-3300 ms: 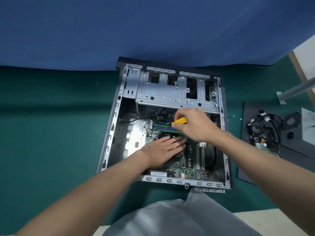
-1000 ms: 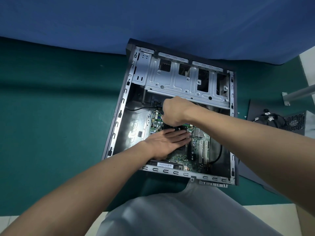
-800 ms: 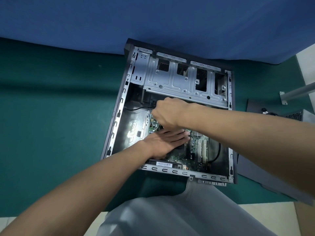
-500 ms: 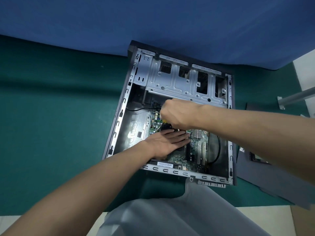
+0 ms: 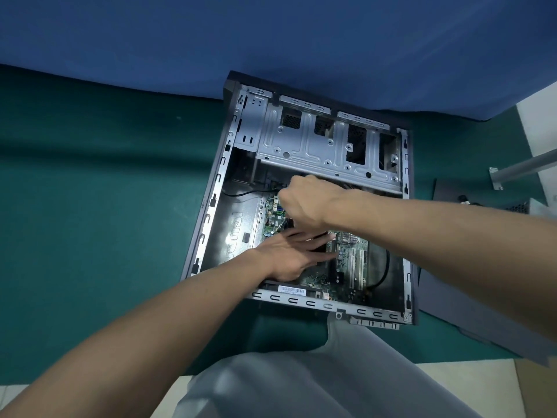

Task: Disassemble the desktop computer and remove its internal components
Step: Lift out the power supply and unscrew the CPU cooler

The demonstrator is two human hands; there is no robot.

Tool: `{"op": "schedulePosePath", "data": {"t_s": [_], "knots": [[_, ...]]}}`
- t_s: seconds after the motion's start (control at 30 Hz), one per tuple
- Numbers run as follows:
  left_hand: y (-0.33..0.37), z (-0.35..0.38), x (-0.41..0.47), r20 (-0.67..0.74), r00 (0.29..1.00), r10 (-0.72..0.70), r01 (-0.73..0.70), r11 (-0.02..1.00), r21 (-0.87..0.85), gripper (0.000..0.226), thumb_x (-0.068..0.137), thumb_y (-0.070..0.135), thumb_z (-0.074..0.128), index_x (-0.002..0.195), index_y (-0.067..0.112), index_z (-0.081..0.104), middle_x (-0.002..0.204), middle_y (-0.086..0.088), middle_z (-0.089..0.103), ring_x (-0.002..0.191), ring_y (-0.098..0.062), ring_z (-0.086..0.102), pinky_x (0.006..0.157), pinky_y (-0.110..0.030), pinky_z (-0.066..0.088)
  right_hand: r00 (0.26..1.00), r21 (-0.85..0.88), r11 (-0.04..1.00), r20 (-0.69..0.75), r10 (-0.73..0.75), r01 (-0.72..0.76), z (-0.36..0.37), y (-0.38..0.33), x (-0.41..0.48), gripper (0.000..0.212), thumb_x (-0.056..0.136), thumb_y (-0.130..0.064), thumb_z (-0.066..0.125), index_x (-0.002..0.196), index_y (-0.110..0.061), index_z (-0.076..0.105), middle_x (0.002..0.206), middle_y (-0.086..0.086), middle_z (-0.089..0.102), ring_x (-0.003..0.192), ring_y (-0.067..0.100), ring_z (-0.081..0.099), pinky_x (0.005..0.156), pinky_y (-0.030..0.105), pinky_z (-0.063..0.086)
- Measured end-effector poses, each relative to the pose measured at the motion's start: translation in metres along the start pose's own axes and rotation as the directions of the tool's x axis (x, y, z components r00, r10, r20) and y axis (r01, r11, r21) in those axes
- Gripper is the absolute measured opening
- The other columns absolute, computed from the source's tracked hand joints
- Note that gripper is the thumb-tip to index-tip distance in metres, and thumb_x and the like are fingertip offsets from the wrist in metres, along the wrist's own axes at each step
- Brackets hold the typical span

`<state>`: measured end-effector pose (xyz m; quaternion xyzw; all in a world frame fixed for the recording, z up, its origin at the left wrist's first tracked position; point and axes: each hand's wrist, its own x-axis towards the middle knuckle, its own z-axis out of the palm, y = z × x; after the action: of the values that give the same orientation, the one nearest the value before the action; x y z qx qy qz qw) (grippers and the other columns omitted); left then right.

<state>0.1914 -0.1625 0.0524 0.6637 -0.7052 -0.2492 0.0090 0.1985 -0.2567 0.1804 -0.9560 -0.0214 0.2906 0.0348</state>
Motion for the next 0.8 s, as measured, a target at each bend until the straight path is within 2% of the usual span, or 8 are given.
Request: {"op": "schedulePosePath", "data": {"t_s": [0.2, 0.27, 0.33, 0.4, 0.5, 0.63, 0.73, 0.8], "knots": [[-0.002, 0.001, 0.000, -0.011, 1.000, 0.016, -0.017, 0.998, -0.059, 0.053, 0.105, 0.029, 0.029, 0.151, 0.046, 0.009, 0.161, 0.010, -0.013, 0.147, -0.010, -0.015, 0.121, -0.037, 0.000, 0.994, -0.102, 0.989, 0.017, -0.107, 0.109, -0.005, 0.010, 0.004, 0.040, 0.088, -0.010, 0.055, 0.054, -0.012, 0.036, 0.055, 0.006, 0.038, 0.048, 0.018, 0.041, 0.040, 0.023, 0.028], [-0.002, 0.002, 0.000, -0.020, 1.000, 0.018, -0.019, 0.998, -0.062, 0.054, 0.105, 0.027, 0.029, 0.151, 0.047, 0.009, 0.161, 0.011, -0.012, 0.147, -0.009, -0.014, 0.120, -0.034, -0.002, 1.000, -0.016, 1.000, -0.005, -0.014, 0.014, -0.001, 0.009, 0.007, 0.043, 0.091, -0.032, 0.060, 0.057, -0.013, 0.041, 0.058, 0.005, 0.042, 0.053, 0.020, 0.047, 0.043, 0.024, 0.028], [-0.003, 0.005, 0.001, -0.024, 1.000, 0.016, -0.018, 0.997, -0.075, 0.053, 0.105, 0.029, 0.028, 0.151, 0.047, 0.009, 0.161, 0.012, -0.012, 0.147, -0.008, -0.014, 0.118, -0.033, -0.004, 0.989, 0.150, 0.977, 0.031, 0.148, -0.151, 0.003, 0.007, 0.010, 0.051, 0.095, -0.049, 0.046, 0.059, -0.013, 0.045, 0.058, 0.004, 0.047, 0.055, 0.019, 0.051, 0.050, 0.027, 0.035], [-0.004, 0.006, 0.003, -0.025, 0.999, 0.021, -0.023, 0.997, -0.074, 0.052, 0.105, 0.031, 0.026, 0.151, 0.046, 0.008, 0.160, 0.011, -0.012, 0.147, -0.008, -0.014, 0.118, -0.035, -0.002, 0.959, 0.264, 0.923, 0.111, 0.260, -0.281, 0.001, 0.008, 0.014, 0.050, 0.099, -0.036, 0.040, 0.057, -0.010, 0.050, 0.055, 0.005, 0.056, 0.051, 0.019, 0.055, 0.052, 0.028, 0.041], [-0.005, 0.008, 0.004, -0.022, 1.000, 0.023, -0.025, 0.996, -0.083, 0.052, 0.105, 0.031, 0.025, 0.151, 0.046, 0.006, 0.160, 0.012, -0.014, 0.146, -0.007, -0.015, 0.117, -0.035, -0.001, 0.942, 0.163, 0.934, 0.160, 0.294, -0.319, -0.006, 0.005, 0.015, 0.032, 0.095, -0.012, 0.042, 0.065, -0.004, 0.050, 0.065, 0.007, 0.052, 0.058, 0.023, 0.049, 0.051, 0.027, 0.040], [-0.005, 0.008, 0.004, -0.019, 0.999, 0.029, -0.030, 0.996, -0.080, 0.053, 0.105, 0.031, 0.027, 0.151, 0.046, 0.006, 0.159, 0.012, -0.016, 0.145, -0.007, -0.017, 0.118, -0.036, -0.004, 0.977, 0.032, 0.978, 0.062, 0.204, -0.206, -0.002, 0.004, 0.007, 0.030, 0.094, -0.016, 0.046, 0.066, -0.012, 0.040, 0.064, 0.005, 0.040, 0.062, 0.024, 0.045, 0.058, 0.029, 0.036], [-0.006, 0.008, 0.004, -0.041, 0.999, 0.030, -0.031, 0.999, -0.021, 0.052, 0.105, 0.030, 0.027, 0.152, 0.043, 0.008, 0.161, 0.007, -0.010, 0.148, -0.013, -0.012, 0.121, -0.039, -0.001, 1.000, -0.139, 0.990, -0.022, -0.021, 0.018, 0.002, 0.005, -0.002, 0.038, 0.092, -0.011, 0.046, 0.057, -0.011, 0.031, 0.057, 0.005, 0.031, 0.050, 0.021, 0.037, 0.047, 0.028, 0.031], [-0.005, 0.008, 0.003, -0.013, 1.000, 0.012, -0.013, 0.999, -0.041, 0.054, 0.105, 0.029, 0.027, 0.151, 0.044, 0.005, 0.161, 0.007, -0.011, 0.148, -0.014, -0.012, 0.121, -0.039, -0.001, 0.986, -0.220, 0.965, -0.043, -0.159, 0.146, 0.003, 0.003, -0.003, 0.037, 0.094, -0.013, 0.046, 0.060, -0.010, 0.031, 0.056, 0.005, 0.028, 0.057, 0.024, 0.041, 0.051, 0.032, 0.034]]}}
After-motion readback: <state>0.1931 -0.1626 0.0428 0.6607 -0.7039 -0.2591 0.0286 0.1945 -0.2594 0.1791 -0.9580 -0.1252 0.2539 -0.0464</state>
